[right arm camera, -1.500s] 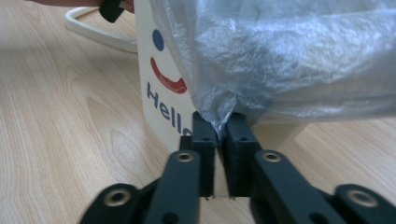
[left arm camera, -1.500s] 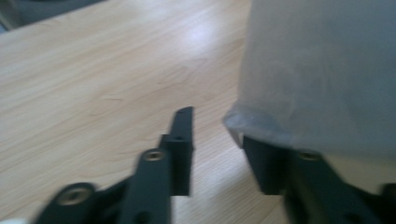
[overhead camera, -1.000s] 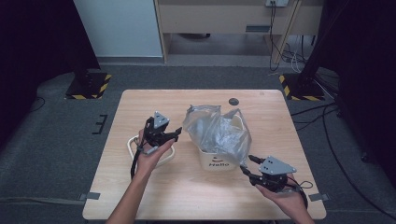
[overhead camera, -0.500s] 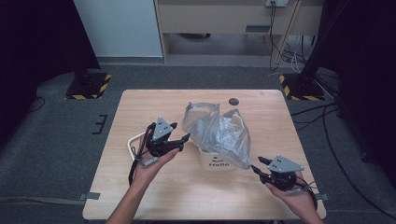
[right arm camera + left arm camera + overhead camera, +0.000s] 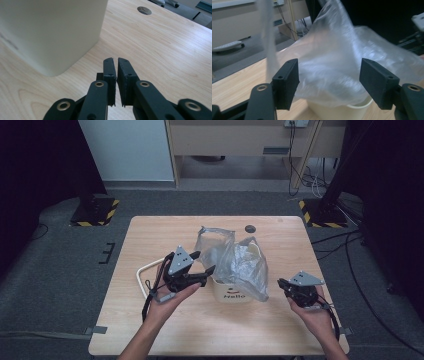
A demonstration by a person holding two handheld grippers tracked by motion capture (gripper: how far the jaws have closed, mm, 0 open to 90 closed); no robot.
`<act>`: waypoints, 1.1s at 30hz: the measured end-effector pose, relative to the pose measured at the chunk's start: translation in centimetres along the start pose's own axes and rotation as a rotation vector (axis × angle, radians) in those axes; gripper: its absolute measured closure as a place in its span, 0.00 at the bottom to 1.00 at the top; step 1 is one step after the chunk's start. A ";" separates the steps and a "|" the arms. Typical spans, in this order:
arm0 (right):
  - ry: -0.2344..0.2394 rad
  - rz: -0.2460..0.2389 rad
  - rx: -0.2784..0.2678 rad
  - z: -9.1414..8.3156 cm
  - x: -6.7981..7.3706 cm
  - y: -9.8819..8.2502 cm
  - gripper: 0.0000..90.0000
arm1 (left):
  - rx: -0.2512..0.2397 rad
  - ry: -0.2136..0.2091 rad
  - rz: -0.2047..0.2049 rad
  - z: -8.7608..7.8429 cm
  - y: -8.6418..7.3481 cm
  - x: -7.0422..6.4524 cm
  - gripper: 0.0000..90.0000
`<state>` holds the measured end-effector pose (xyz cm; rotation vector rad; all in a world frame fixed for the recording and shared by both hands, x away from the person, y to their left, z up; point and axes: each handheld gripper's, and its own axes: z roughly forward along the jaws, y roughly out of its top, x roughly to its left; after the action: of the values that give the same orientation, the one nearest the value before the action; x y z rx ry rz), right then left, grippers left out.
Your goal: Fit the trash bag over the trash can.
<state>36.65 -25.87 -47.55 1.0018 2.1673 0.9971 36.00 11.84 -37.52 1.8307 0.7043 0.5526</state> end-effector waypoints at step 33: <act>0.077 0.067 -0.128 -0.4 -2.3 9.6 0.79 | 0.044 -0.009 0.016 2.4 -1.6 -3.3 0.99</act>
<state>41.50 -23.54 -39.26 0.9963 2.1136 1.2079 34.85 8.40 -39.96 1.8801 0.7011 0.5428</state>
